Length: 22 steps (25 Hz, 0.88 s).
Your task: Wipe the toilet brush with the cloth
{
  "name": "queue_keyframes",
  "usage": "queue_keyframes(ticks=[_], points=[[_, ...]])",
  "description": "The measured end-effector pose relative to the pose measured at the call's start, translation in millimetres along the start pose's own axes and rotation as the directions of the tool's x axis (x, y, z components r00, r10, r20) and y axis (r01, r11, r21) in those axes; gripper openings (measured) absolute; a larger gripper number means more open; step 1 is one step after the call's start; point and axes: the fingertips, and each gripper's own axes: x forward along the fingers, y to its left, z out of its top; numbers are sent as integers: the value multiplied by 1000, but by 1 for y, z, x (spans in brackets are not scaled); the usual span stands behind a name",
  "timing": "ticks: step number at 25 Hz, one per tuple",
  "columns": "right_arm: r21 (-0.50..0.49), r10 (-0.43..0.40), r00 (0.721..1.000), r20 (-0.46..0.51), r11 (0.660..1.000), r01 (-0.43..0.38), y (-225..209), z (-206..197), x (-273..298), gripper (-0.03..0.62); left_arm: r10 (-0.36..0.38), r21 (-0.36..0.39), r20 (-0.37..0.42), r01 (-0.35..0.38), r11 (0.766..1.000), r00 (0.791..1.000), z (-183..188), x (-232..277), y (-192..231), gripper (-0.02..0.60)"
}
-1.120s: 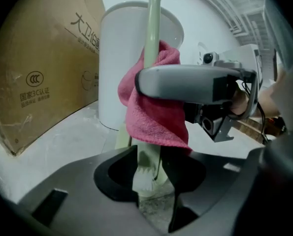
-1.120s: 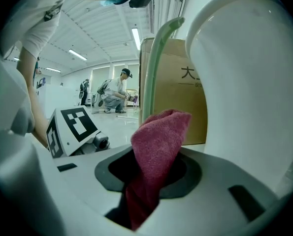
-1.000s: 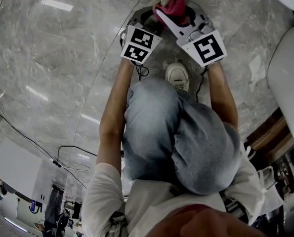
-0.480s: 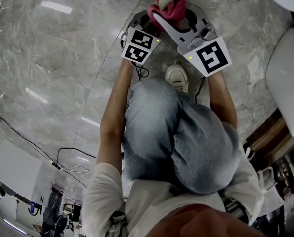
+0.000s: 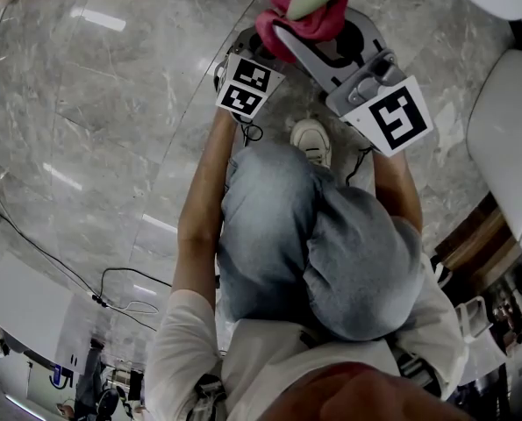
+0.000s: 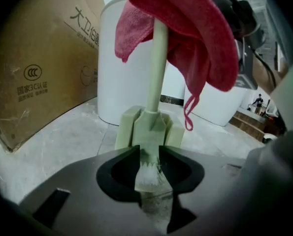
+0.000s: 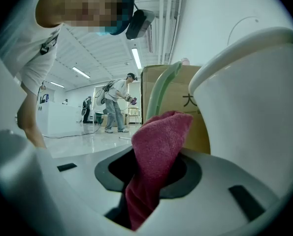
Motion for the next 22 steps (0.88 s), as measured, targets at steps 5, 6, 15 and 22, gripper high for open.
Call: queue_keyframes(ticks=[5,6,15,22], points=[[23,-1,999,33,1000,0,1,24,-3,114,-4,-3,-2,4,1000,1000,-5,0,1,129],[26,-3,999,35,1000,2,1,28,-4,115,-4,-2,0,4,1000,1000,-4,0,1,129],[50,-37,996,77,998,33,-8,70,-13,127,-6,10,12,6,1000,1000,-3,1,0,129],[134,-62,993,99,990,49,-17,87,-19,137,-18,25,-1,18,1000,1000,-1,3,-5,129]])
